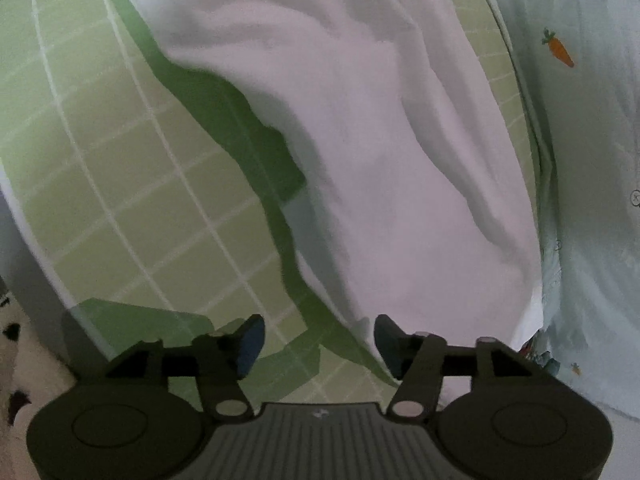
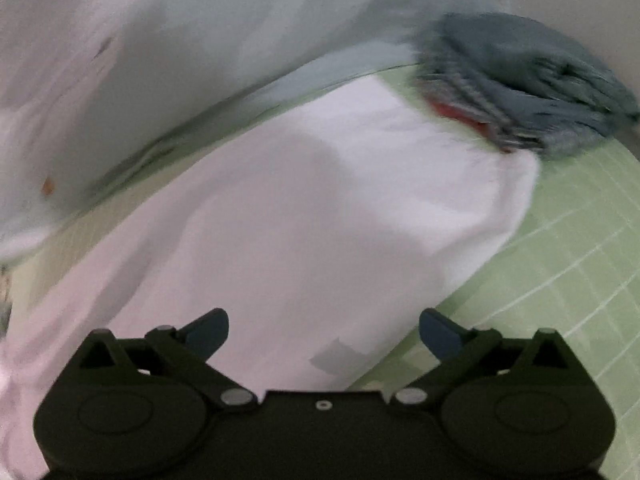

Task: Fold clothes
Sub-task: 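Fold the shirt end over the bundle and open both grippers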

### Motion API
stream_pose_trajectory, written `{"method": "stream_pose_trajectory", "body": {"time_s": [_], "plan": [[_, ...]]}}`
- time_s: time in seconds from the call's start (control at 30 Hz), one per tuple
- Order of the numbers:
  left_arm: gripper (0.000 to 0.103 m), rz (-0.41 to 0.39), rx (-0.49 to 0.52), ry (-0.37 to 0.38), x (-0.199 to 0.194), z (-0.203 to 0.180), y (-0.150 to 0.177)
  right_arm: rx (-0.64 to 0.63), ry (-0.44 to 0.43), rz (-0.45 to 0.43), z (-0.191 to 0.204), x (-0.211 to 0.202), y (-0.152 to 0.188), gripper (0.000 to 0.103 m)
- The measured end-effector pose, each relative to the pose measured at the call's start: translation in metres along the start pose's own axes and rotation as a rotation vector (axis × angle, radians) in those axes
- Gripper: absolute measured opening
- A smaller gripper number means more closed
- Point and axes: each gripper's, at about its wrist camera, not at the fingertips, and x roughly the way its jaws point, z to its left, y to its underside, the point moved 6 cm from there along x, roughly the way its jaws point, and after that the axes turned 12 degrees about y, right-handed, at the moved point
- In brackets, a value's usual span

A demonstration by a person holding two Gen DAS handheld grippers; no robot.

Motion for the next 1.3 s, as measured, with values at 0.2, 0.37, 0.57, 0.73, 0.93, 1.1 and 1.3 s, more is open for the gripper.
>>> {"method": "stream_pose_trajectory", "body": {"time_s": [0.2,0.37,0.57,0.73,0.93,1.1,1.3], "plan": [[0.077,-0.067,0.029,-0.013,-0.051,0.024,-0.026,-0.182,0.015,0.023,0.069,-0.008,0.045,0.103],[0.083,-0.169,0.022,-0.036,-0.099,0.054,-0.064,-0.192,0.001,0.138,0.107,0.003,0.081,0.103],[0.084,-0.268,0.008,-0.071,-0.132,0.085,-0.123,-0.232,0.047,0.140,0.139,0.003,0.107,0.103],[0.088,-0.284,-0.034,-0.016,-0.149,0.109,-0.160,-0.202,0.108,0.120,0.143,0.003,0.109,0.103],[0.090,-0.280,-0.089,0.046,-0.159,0.125,-0.197,-0.124,0.115,0.131,0.153,-0.001,0.113,0.103],[0.103,-0.262,-0.068,0.064,-0.140,0.111,-0.214,-0.108,0.174,0.132,0.160,0.000,0.117,0.103],[0.099,-0.240,-0.025,0.000,-0.124,0.099,-0.226,-0.109,0.232,0.128,0.167,0.002,0.119,0.103]]}}
